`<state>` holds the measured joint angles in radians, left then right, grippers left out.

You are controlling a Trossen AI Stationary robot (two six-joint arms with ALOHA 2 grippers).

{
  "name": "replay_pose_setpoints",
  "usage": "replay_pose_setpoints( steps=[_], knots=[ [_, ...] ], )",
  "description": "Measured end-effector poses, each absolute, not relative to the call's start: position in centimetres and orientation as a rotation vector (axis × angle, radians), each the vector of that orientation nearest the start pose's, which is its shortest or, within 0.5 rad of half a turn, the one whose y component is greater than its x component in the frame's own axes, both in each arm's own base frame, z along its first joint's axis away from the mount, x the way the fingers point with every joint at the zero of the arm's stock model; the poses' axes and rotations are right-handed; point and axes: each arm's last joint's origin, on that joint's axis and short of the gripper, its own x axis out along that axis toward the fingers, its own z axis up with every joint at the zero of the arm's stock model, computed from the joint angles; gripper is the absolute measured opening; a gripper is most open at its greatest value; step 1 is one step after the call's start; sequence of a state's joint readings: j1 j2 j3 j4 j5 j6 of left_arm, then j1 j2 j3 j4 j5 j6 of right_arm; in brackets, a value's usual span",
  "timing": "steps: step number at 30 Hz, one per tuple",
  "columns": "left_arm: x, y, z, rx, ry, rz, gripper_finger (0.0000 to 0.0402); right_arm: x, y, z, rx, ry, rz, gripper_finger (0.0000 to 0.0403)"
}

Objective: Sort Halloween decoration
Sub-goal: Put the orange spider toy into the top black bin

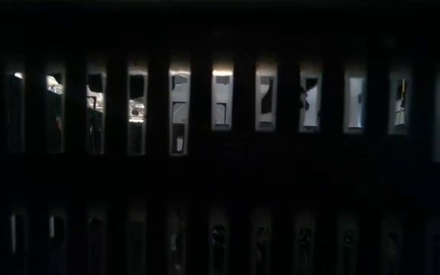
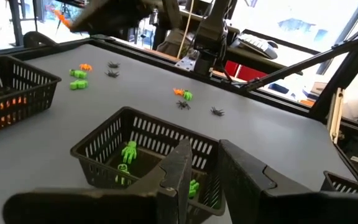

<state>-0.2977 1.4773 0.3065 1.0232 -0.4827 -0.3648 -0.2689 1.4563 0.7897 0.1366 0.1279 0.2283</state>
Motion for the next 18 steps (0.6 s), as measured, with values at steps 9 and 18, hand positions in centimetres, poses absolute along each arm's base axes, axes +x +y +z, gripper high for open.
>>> replay_pose_setpoints(
  steps=[9,18],
  knots=[
    [23.2,-5.6,15.0,-0.303,0.094,0.256,0.0075,30.1,-11.2,21.0,0.287,0.378,-0.443,0.0003],
    [23.1,-5.5,14.9,-0.298,0.101,0.261,0.0075,31.4,-13.1,21.1,0.289,0.386,-0.428,0.0016]
  ],
)
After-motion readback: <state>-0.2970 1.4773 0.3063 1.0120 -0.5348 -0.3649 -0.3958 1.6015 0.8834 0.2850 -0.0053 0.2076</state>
